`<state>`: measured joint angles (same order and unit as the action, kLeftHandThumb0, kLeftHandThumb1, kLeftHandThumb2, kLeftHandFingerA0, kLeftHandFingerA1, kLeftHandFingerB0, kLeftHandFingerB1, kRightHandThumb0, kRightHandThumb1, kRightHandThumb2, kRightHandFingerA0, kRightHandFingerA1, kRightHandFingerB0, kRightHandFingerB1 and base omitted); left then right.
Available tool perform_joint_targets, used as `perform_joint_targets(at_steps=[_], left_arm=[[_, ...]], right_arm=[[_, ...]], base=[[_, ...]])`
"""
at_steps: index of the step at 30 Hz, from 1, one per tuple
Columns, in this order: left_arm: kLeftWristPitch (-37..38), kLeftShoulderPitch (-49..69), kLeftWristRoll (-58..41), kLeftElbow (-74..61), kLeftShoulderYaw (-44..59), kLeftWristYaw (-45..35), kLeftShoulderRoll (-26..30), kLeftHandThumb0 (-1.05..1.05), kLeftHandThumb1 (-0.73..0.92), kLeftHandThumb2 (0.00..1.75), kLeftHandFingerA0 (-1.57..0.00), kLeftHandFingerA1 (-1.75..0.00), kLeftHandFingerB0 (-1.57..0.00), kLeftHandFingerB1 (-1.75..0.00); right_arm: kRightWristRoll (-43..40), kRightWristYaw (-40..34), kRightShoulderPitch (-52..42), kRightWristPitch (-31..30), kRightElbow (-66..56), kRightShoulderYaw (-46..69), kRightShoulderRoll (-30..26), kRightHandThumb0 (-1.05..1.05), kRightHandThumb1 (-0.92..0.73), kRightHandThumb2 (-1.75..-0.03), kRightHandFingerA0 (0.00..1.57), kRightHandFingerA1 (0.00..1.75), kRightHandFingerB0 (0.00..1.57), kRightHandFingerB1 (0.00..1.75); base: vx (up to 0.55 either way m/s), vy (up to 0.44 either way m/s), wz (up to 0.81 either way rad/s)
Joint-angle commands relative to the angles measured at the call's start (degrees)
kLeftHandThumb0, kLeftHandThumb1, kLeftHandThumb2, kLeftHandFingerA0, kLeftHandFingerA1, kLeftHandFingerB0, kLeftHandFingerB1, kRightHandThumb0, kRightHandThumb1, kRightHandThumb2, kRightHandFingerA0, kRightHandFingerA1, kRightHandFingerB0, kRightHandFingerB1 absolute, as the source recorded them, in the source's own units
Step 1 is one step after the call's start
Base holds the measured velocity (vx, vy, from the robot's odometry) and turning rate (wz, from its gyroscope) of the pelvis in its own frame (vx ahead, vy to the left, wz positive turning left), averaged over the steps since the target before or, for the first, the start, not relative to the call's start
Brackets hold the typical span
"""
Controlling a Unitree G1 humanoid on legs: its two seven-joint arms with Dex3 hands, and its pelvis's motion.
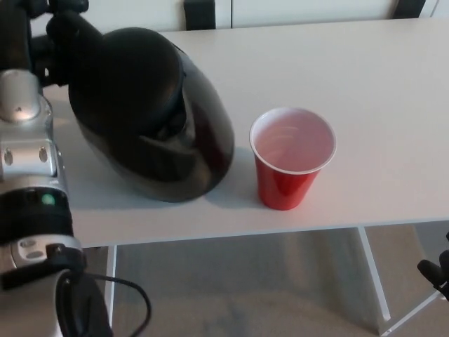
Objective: The robot walk towards a table in front and uses its left hand to pick up the pot from the base and pour water to the cup on the right hand side
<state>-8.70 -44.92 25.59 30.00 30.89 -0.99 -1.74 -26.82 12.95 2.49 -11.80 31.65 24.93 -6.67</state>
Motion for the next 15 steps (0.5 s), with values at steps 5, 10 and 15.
perform_joint_targets(at_steps=[5, 10, 15], left_arm=[[-15.98, 1.58, -14.67, -8.21, 2.23, -0.44, -4.53, -0.11, 0.70, 0.76, -0.73, -1.75, -0.66, -1.41], [-18.61, -0.18, -15.75, -9.54, 1.31, 0.68, -4.25, -0.11, 0.72, 0.75, -0.74, -1.75, -0.69, -1.37], [-19.76, -1.48, -16.23, -11.16, -0.85, 0.79, -3.02, -0.10, 0.69, 0.80, -0.75, -1.73, -0.72, -1.33]], right_arm=[[0.97, -0.06, 0.86, 1.29, 0.14, 0.07, -1.24, -0.32, -0.46, -0.64, 0.50, 0.79, 0.51, 0.59], [1.07, 0.10, 1.40, 1.15, 0.04, 0.08, -1.55, -0.33, -0.46, -0.64, 0.49, 0.76, 0.49, 0.58], [1.24, -0.03, 2.03, 1.22, 0.19, 0.05, -1.42, -0.30, -0.48, -0.66, 0.49, 0.78, 0.50, 0.60]], base=[[0.00, 0.000, 0.00], [0.00, 0.000, 0.00], [0.00, 0.000, 0.00]])
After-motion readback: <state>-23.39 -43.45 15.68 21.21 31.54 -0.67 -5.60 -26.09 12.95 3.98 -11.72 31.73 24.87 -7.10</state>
